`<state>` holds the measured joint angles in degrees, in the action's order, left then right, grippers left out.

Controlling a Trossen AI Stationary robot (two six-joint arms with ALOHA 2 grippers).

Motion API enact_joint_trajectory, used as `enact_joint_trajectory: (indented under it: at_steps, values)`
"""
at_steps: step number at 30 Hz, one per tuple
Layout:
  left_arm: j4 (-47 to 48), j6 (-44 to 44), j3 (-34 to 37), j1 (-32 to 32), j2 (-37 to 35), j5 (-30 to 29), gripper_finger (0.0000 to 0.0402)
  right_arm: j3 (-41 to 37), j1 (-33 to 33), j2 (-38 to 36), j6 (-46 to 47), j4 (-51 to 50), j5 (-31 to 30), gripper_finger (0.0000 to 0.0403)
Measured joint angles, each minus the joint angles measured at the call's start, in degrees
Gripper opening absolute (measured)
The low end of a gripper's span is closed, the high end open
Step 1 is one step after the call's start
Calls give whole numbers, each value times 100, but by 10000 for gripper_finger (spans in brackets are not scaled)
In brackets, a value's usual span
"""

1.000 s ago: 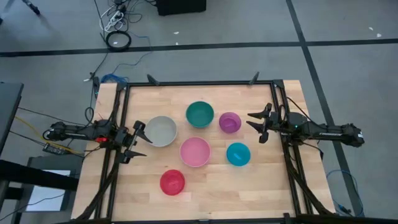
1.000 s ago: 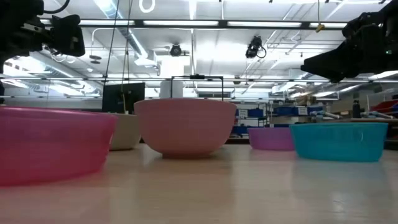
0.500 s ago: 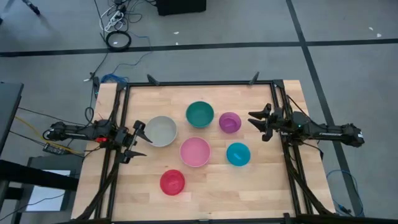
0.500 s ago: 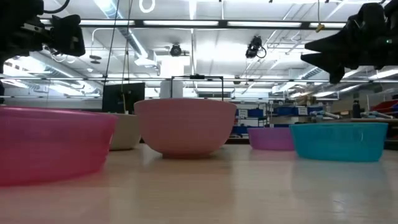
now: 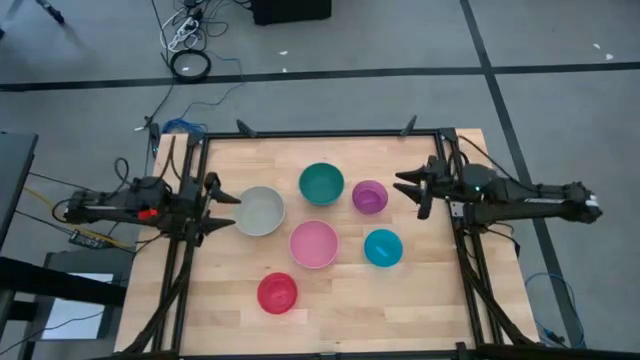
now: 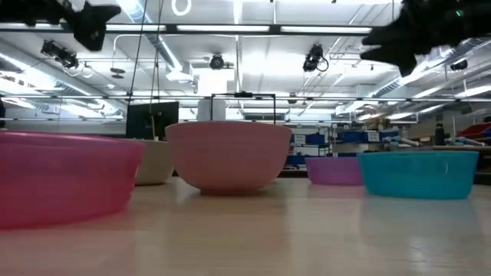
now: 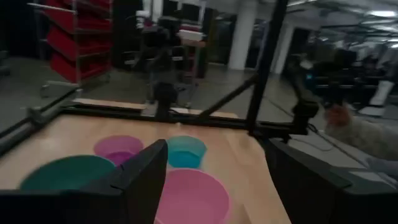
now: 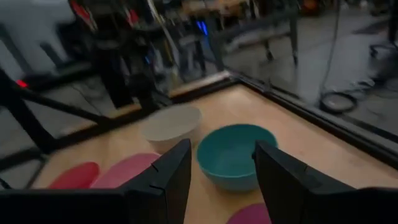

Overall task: Nest bowls inside each other
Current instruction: Stack the pink bowl on top of the gray bowl

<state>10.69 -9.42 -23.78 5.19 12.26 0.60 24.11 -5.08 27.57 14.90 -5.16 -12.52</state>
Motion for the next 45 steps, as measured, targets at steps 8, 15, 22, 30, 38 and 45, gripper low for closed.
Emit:
enact_joint_trajectory:
  at_steps: [8,15,22,30,38,45]
  values:
    - [368,-8,-1024,-9,1160,-1298,280,2037,48,2698,-206,-460,-326,165]
    - [-1964,-135,-1040,-7,1582,-1300,280,2979,48,4080,-509,213,49,165]
    - [-2301,-283,-1040,-5,1621,-877,280,3185,91,4825,243,1808,620,165]
    - [-2209,-266,-1040,-4,1643,-1156,280,3200,66,5025,-111,2386,1091,165]
    - [-1627,-454,-1040,-5,1724,-1905,280,3203,49,5110,107,2342,931,165]
    - [-1053,-791,-1040,-4,1819,-1947,280,3198,168,5410,6,2366,982,165]
